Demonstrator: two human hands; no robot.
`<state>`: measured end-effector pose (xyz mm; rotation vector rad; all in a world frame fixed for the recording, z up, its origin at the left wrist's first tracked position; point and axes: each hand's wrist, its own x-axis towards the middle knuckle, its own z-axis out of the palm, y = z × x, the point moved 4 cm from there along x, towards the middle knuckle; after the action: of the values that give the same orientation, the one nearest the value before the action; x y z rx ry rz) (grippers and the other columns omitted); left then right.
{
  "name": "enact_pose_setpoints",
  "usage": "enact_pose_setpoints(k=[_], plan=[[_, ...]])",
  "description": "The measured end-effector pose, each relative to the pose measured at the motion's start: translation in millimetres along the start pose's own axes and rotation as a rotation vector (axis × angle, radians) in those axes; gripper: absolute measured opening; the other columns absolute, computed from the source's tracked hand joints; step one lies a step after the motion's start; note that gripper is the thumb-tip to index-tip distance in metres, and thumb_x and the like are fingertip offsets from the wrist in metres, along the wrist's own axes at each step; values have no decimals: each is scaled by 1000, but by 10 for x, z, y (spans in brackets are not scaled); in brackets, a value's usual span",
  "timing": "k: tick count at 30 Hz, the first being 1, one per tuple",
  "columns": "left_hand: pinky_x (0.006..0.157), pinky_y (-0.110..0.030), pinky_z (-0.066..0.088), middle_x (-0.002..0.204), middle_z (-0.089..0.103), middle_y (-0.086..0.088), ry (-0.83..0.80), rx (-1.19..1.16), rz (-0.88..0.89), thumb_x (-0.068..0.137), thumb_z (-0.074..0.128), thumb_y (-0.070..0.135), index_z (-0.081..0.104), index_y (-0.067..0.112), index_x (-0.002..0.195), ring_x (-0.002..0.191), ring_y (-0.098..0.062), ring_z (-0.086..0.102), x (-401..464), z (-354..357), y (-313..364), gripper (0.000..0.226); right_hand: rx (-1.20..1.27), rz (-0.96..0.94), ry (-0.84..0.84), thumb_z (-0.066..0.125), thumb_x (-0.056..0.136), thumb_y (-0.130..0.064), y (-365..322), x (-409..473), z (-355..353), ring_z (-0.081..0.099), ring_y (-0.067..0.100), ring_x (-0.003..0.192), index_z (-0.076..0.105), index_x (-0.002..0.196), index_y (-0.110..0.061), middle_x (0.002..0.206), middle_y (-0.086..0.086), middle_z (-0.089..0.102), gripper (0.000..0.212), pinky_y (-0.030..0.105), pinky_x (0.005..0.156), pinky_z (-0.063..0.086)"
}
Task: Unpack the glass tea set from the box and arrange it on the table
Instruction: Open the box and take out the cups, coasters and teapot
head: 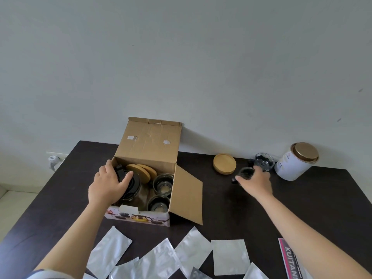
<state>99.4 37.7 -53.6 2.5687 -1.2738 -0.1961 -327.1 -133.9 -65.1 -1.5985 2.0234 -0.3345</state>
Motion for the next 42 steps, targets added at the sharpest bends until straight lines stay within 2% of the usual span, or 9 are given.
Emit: enact_pose_setpoints(k=[7, 18, 21, 24, 29, 33, 37, 40, 42], plan=[[84, -50, 51, 141, 42, -17, 6, 12, 0, 84, 37, 70, 21, 10, 146, 124, -37, 46, 16, 20, -16, 88, -47, 198, 108, 70, 80, -47, 549, 391, -69, 43, 43, 121, 32, 138, -5, 137, 20, 36, 81, 49, 86, 47], [83, -49, 52, 141, 42, -16, 10, -1, -1, 85, 39, 68, 21, 10, 146, 123, -36, 47, 19, 32, -18, 86, -83, 118, 118, 63, 80, -59, 582, 595, -58, 40, 41, 128, 28, 142, -4, 143, 19, 37, 90, 53, 96, 41], [82, -49, 52, 140, 42, -16, 12, -3, -3, 84, 39, 69, 21, 10, 146, 122, -36, 47, 22, 26, -20, 87, -272, -81, 251, 58, 80, -62, 416, 484, -79, 35, 40, 134, 30, 142, -3, 147, 22, 34, 90, 58, 106, 32], [83, -49, 51, 140, 42, -16, 15, 0, -5, 85, 39, 68, 20, 10, 146, 123, -36, 47, 16, 20, -9, 86, -161, -433, 313, 61, 84, -50, 34, 143, 18, 38, 37, 132, 43, 135, -1, 140, 23, 44, 73, 52, 106, 33], [84, -49, 50, 141, 42, -16, 10, -3, -5, 85, 39, 68, 20, 10, 146, 124, -35, 46, 6, 17, -1, 86, 213, -791, 129, 63, 88, -31, -814, -758, 312, 47, 21, 123, 51, 131, -4, 130, 9, 54, 52, 26, 102, 34], [86, -50, 50, 143, 39, -15, 6, -3, -9, 85, 38, 69, 18, 10, 147, 126, -35, 44, -1, 12, -4, 87, 269, -956, -88, 57, 90, -34, -1485, -1275, 608, 49, 10, 118, 45, 137, -11, 129, 0, 53, 53, 24, 98, 44], [86, -49, 50, 144, 39, -14, 5, -14, -13, 84, 38, 71, 18, 12, 147, 127, -34, 44, 3, 17, -10, 88, -79, -975, -234, 59, 90, -31, -1943, -1453, 985, 54, 23, 109, 46, 126, -8, 122, 9, 55, 44, 26, 83, 46], [88, -49, 49, 145, 37, -14, 1, -16, -14, 85, 37, 70, 16, 11, 148, 129, -34, 42, -1, 17, -7, 89, -516, -869, -247, 66, 86, -31, -2080, -1408, 1314, 47, 35, 119, 42, 128, -4, 128, 19, 51, 55, 40, 100, 39], [89, -48, 49, 146, 37, -14, 2, -16, -13, 85, 38, 69, 16, 10, 148, 129, -34, 42, -5, 15, 3, 89, -764, -794, -233, 65, 86, -38, -2064, -1334, 1523, 37, 40, 130, 35, 136, -2, 135, 22, 47, 68, 50, 113, 20]])
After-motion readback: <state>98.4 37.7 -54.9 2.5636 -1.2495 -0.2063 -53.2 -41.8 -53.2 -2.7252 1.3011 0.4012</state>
